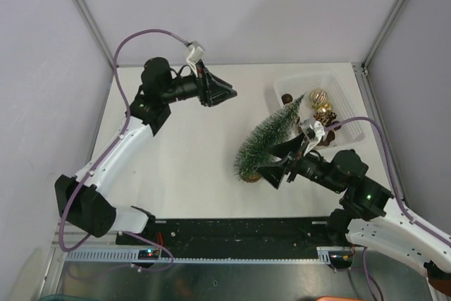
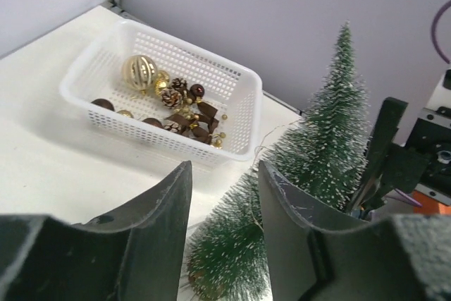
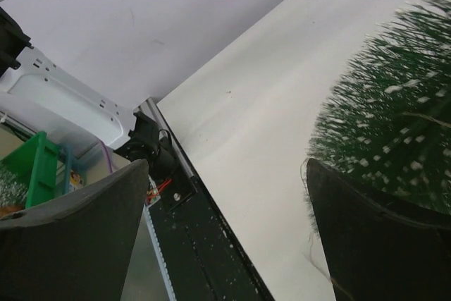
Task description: Decorate the small christmas tree
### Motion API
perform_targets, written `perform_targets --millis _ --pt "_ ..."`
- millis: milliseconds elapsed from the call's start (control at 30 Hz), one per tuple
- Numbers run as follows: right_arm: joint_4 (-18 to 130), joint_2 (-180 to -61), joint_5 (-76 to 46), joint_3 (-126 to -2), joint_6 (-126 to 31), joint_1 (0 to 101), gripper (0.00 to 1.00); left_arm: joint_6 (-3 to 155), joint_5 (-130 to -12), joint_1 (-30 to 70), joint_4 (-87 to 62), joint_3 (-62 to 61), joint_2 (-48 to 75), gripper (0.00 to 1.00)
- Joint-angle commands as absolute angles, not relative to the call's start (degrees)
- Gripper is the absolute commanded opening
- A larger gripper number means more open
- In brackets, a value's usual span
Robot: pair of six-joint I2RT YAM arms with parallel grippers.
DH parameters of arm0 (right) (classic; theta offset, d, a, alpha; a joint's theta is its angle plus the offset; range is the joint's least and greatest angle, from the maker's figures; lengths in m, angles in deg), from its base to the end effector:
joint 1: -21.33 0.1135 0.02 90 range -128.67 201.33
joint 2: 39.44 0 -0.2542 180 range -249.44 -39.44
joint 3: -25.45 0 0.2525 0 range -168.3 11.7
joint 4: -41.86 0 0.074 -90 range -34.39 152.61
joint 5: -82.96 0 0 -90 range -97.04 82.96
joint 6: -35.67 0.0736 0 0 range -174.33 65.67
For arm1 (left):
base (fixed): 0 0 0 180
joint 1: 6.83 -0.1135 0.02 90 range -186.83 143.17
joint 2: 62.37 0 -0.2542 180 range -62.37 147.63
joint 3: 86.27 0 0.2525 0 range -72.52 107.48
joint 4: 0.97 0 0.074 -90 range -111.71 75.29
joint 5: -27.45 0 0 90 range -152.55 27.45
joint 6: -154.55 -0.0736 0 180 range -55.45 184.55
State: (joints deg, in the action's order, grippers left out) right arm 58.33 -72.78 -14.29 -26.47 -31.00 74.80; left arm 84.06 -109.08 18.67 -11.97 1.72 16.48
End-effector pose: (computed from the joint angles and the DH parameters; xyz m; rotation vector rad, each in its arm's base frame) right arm 0.1079 0.1613 0.3391 -0.5335 1.5643 1.1447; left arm 0.2881 -0.1966 0.3990 0.7529 1.5720 -1.2354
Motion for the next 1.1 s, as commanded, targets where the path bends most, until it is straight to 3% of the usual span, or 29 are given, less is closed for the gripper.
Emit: perform_targets --millis 0,333,467,867,1067 --pt "67.0 -70.2 -15.7 -30.7 -30.3 75.2 0.99 83.7 -108.7 16.7 -12.3 -0.3 11.8 0.49" --pt "75.2 -66.4 -17.1 -33.5 -29.0 75.2 0.99 83.9 -107.4 16.1 -13.4 -2.8 9.9 0.66" --pt "78.2 -64.7 -14.8 -34.7 -28.9 75.2 0.99 83.6 -107.1 16.1 -13.4 -2.8 9.7 0.68" --pt "102.8 -63.2 5.2 -45.5 -22.5 75.2 0.99 82.9 -106.4 16.2 -13.7 -4.3 9.0 0.69" --pt "101.3 -61.3 17.2 -49.5 -24.1 75.2 0.99 82.6 -108.2 16.1 -13.7 -3.9 9.6 0.75"
